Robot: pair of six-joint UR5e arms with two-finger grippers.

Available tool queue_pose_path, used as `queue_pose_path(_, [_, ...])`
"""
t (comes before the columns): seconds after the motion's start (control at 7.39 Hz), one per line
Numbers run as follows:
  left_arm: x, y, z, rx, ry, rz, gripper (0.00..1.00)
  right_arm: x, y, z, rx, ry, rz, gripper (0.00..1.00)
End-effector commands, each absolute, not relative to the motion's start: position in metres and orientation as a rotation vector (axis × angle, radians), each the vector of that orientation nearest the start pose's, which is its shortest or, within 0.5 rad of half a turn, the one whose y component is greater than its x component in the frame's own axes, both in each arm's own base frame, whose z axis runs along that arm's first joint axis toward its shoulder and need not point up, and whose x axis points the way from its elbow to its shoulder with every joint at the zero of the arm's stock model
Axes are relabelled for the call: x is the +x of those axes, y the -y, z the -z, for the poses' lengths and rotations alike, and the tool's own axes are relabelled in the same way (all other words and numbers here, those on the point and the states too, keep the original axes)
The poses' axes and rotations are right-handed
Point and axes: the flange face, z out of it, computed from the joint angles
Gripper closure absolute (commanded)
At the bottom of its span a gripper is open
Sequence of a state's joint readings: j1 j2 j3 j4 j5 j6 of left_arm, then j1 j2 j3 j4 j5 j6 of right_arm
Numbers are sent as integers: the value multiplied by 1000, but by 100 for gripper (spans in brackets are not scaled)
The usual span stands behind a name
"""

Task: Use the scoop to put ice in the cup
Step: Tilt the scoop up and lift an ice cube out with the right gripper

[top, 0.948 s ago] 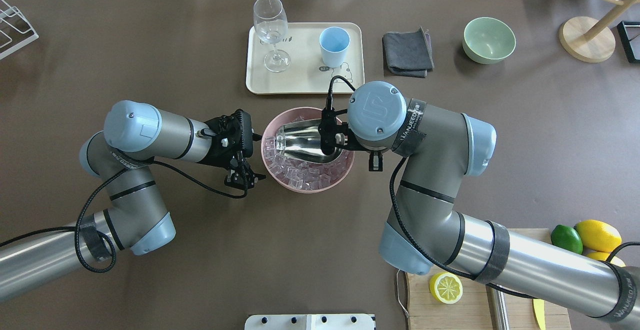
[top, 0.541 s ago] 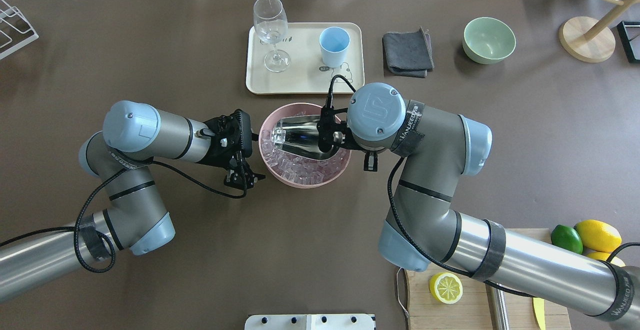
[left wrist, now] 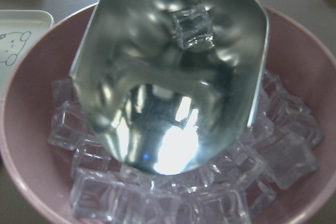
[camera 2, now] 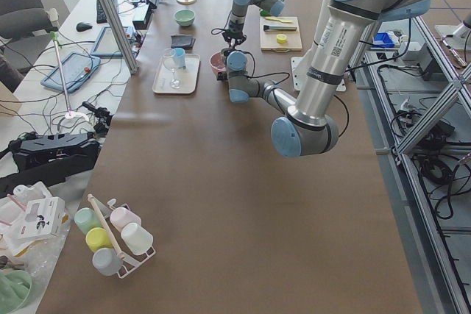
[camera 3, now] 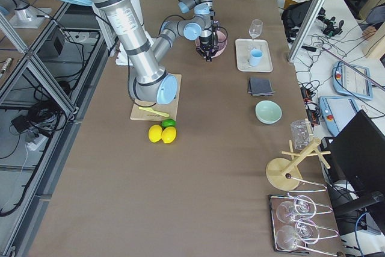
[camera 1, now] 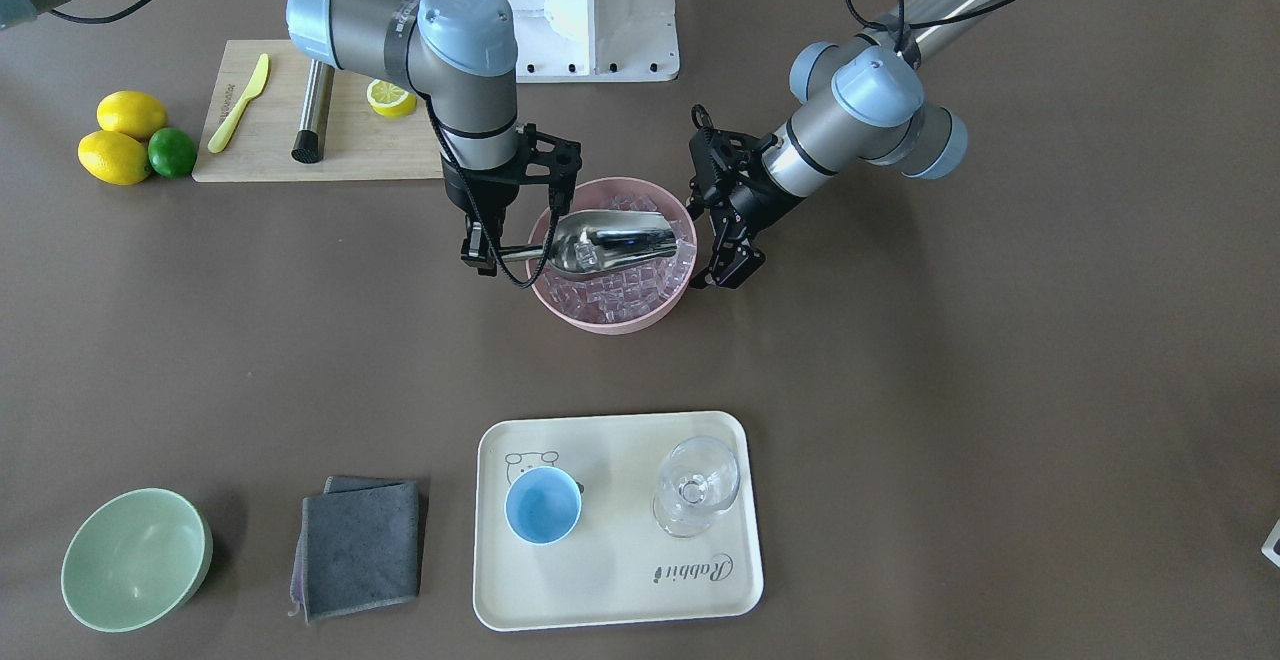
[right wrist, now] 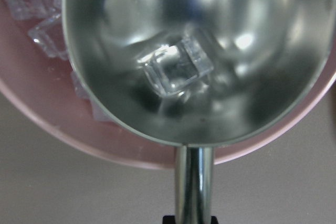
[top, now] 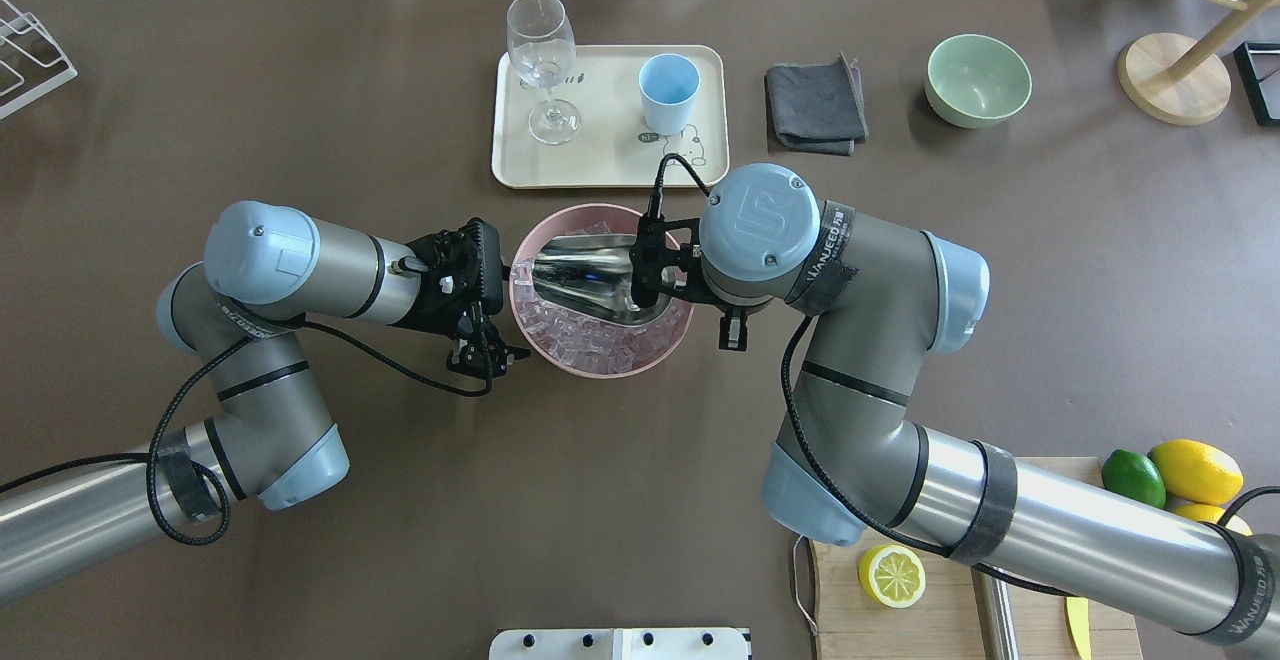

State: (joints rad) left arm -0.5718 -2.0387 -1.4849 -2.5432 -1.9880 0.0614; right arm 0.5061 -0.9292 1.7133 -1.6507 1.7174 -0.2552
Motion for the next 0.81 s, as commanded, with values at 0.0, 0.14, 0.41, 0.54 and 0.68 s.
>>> queue_pose_path(0.0, [510,439,-318,1103,-979,-1157,2,-503,408,-247,613,490,1381,100])
queue_pose_path(0.14, [510,439,-318,1103,-979,-1157,2,-489,411,-244,567,469,1386,100])
queue_pose_path(0.41, [510,439,-318,1103,-979,-1157,2,-434,422,-234,454,475,1334,100])
queue_pose_path(0.54, [509,439,-319,1101,-978,-1157,2,-403,438,-239,372,475,1272,100])
queue_pose_path(0.68, [508,437,-324,1097,-980,-1159,2,-371,459,-247,295,513,1193,100])
